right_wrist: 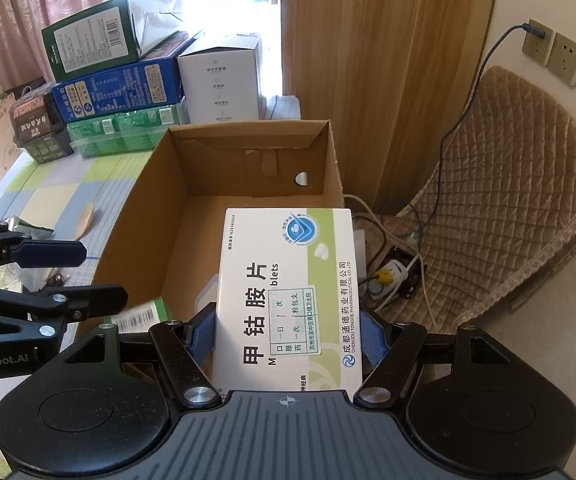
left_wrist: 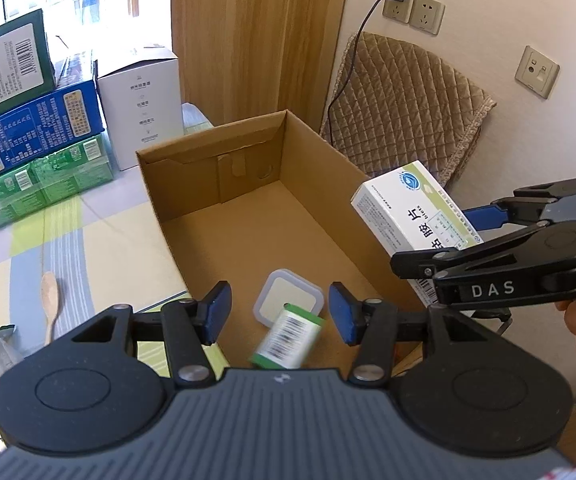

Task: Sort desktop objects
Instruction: 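Carry both boxes to the cardboard box and release them inside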

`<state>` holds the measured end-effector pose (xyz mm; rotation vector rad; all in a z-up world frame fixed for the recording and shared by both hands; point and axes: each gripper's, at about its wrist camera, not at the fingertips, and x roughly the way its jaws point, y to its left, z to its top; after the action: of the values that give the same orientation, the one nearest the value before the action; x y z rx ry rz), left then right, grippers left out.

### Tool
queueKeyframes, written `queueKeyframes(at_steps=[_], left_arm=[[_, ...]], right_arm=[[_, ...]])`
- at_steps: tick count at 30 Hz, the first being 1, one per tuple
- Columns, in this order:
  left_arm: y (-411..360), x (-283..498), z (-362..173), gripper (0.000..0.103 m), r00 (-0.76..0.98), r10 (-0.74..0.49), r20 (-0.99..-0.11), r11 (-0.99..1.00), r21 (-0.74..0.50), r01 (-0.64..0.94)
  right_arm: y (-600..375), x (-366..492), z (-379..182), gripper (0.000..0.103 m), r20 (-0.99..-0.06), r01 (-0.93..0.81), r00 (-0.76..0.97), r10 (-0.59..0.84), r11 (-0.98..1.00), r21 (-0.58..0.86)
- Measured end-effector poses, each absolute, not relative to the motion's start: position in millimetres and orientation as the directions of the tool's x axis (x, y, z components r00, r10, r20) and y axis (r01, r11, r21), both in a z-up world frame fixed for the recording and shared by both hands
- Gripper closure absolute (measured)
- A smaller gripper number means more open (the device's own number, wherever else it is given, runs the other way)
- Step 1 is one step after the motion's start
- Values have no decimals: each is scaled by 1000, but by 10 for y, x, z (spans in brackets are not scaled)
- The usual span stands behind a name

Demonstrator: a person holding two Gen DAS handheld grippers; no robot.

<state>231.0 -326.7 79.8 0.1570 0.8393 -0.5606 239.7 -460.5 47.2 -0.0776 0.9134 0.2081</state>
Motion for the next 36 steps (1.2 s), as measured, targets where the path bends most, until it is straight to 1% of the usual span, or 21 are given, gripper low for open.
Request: queueKeyframes(at_steps=[15, 17, 19, 21, 36], left_arm=[[-3050, 2232, 770, 54, 541, -386, -747, 862, -83, 500], [-3035, 2228, 770, 54, 541, -385, -748, 863, -85, 498], [-3019, 2228, 766, 54, 541, -385, -748, 863, -85, 497], [-2997, 2223, 765, 54, 541, -385, -748, 863, -84, 497], [-2861, 2103, 815, 53, 549, -373, -748, 867, -70, 494]], right_arm=[[-4465, 2410, 465, 35, -782, -230, 594, 188, 971, 59], [-4473, 2428, 459, 33, -783, -222, 592, 192, 972, 71], [-4479, 2424, 459, 26, -779, -220, 595, 195, 973, 76], [-4475, 2403, 462, 25, -778, -226, 598, 192, 972, 66], [-4429, 2242, 567, 22, -771, -240, 607, 191, 970, 51]])
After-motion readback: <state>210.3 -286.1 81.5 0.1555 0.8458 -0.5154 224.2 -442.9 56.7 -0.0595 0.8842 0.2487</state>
